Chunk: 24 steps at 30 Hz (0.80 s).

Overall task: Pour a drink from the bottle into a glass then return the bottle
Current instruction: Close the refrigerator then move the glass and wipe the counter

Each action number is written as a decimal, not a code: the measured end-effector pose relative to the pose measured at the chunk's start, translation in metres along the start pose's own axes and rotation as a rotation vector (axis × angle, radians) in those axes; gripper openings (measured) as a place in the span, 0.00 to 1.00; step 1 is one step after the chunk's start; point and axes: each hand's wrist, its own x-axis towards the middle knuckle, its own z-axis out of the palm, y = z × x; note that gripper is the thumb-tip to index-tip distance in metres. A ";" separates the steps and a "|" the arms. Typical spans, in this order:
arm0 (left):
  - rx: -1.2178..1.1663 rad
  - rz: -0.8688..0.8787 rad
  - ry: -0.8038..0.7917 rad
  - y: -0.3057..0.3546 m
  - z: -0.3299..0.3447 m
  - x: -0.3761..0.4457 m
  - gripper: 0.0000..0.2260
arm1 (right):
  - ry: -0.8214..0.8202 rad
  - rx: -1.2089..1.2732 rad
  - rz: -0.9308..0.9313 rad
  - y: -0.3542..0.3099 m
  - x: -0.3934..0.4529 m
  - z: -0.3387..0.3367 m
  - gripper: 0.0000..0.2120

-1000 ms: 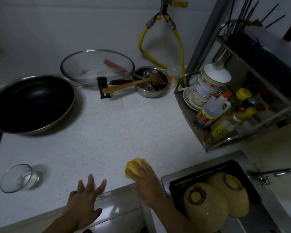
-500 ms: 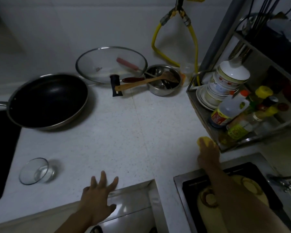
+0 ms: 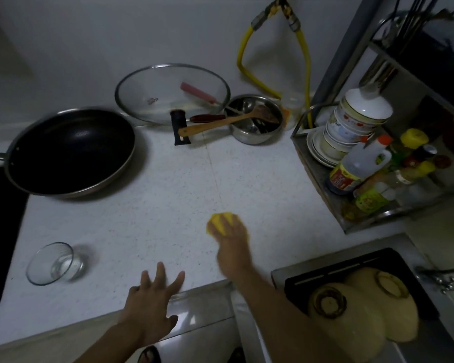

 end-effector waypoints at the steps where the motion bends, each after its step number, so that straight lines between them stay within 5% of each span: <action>1: 0.001 -0.001 0.000 0.000 0.000 0.000 0.40 | -0.031 -0.013 -0.084 -0.010 -0.009 0.003 0.40; 7: -0.016 -0.017 -0.005 0.002 -0.003 -0.001 0.40 | -0.118 -0.079 -0.380 0.046 -0.031 -0.016 0.35; 12: -0.032 -0.013 -0.001 0.002 -0.004 -0.003 0.40 | 0.042 -0.205 0.028 0.113 -0.066 -0.049 0.32; 17: -0.029 -0.008 0.003 0.001 -0.003 -0.003 0.40 | -0.078 -0.194 0.366 0.139 -0.062 -0.070 0.29; 21: -0.048 -0.019 0.011 0.002 -0.003 -0.004 0.40 | -0.092 -0.205 0.433 0.119 -0.069 -0.050 0.26; 24: -0.067 -0.012 -0.043 0.002 -0.010 -0.005 0.41 | -0.120 -0.163 0.347 0.100 -0.077 -0.042 0.44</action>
